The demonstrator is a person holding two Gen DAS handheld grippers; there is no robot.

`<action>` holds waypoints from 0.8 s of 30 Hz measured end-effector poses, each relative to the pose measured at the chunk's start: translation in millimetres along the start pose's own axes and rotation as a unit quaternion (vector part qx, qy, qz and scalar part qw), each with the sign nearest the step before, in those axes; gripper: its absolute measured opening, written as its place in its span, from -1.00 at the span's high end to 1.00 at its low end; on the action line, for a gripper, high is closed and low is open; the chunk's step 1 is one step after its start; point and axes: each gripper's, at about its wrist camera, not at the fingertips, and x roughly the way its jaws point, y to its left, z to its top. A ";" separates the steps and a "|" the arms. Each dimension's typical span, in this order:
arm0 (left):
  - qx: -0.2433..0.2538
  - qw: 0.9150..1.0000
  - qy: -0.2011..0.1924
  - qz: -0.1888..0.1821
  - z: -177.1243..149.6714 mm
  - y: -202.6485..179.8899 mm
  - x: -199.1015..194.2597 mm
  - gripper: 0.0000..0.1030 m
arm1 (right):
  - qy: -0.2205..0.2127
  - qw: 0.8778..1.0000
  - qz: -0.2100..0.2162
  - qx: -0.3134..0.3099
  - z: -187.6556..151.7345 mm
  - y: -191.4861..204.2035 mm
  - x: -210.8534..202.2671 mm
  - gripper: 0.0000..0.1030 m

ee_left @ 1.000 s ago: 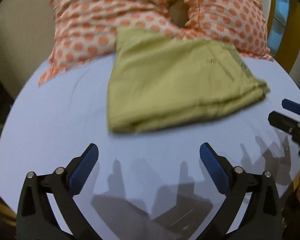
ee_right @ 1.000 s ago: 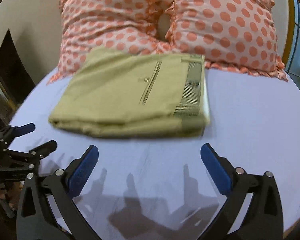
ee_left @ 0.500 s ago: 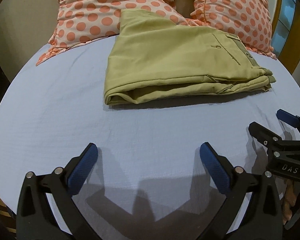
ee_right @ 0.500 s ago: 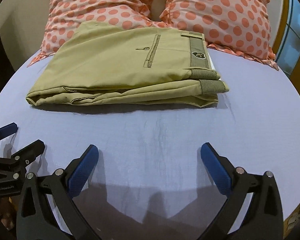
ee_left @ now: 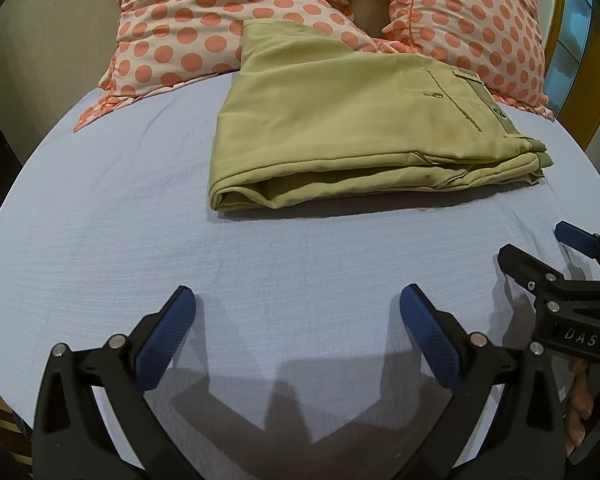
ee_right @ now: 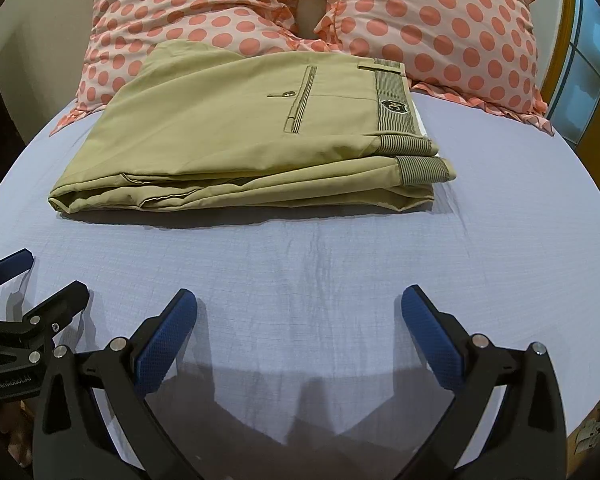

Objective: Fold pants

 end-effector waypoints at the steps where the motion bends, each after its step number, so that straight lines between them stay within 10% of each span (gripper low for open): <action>1: 0.000 1.000 0.000 0.000 0.1 0.1 -0.1 -0.97 | 0.000 1.000 0.000 0.000 0.0 0.1 -0.1 -0.97; 24: -0.002 1.000 -0.005 0.000 1.6 0.7 -0.7 -0.97 | 0.000 1.000 0.000 0.000 0.1 -0.2 0.0 -0.97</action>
